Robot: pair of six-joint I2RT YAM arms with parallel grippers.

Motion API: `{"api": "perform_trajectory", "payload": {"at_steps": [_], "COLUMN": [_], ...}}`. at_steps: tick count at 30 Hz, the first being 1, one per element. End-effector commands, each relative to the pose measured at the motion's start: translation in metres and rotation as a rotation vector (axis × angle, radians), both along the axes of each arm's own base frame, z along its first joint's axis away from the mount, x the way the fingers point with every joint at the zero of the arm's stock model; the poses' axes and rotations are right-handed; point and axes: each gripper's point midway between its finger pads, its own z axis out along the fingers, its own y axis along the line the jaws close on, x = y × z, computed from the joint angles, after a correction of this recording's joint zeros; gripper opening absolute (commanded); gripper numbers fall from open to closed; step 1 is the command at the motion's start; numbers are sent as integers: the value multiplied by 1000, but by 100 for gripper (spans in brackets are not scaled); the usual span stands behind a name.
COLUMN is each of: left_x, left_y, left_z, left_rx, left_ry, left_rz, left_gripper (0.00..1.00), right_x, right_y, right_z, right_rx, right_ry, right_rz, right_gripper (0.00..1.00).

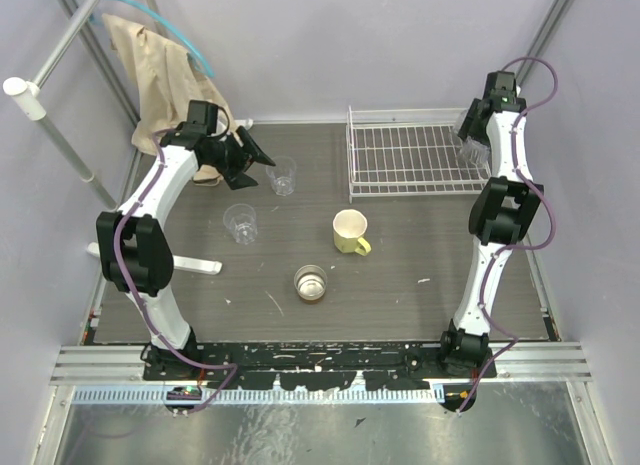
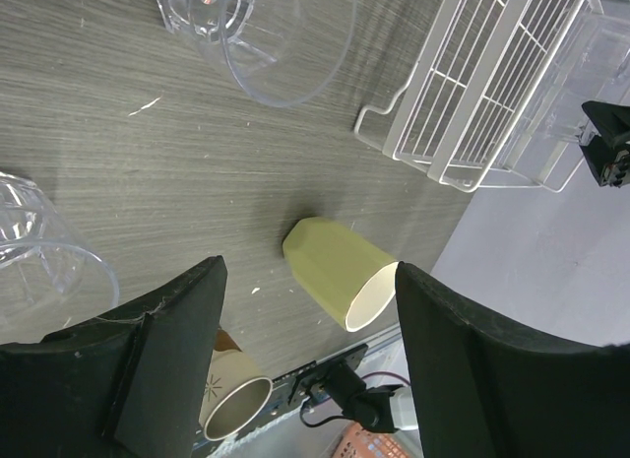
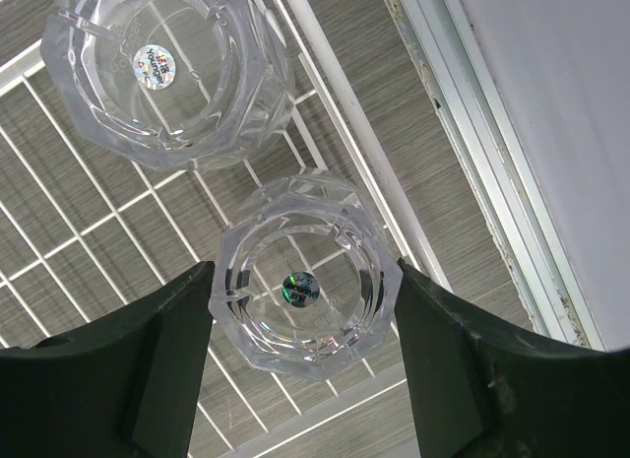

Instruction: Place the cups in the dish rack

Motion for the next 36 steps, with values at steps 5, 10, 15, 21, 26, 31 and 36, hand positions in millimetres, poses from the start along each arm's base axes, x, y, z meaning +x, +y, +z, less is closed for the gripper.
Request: {"api": "perform_trajectory", "payload": {"at_steps": [5, 10, 15, 21, 26, 31, 36], "left_x": [2, 2, 0, -1, 1, 6, 17], "left_y": [1, 0, 1, 1, 2, 8, 14], "left_z": [-3, -4, -6, -8, -7, -8, -14], "left_rx": [-9, -13, -13, -15, -6, 43, 97], "left_ry": [-5, -1, -1, 3, -6, -15, -12], "left_rz": [-9, -11, -12, -12, -8, 2, 11], "left_gripper": [77, 77, 77, 77, 79, 83, 81], "right_x": [7, 5, 2, -1, -4, -10, -20], "right_y": [-8, -7, -5, -6, -9, -9, -8], "right_z": [16, 18, 20, 29, 54, 68, 77], "right_rx": [-47, -44, -51, -75, -105, -116, -117], "right_ry": [-53, -52, -51, -59, -113, -125, -132], "right_rz": [-14, -14, -13, -23, -36, -42, -45], "right_gripper": [64, 73, 83, 88, 90, 91, 91]}}
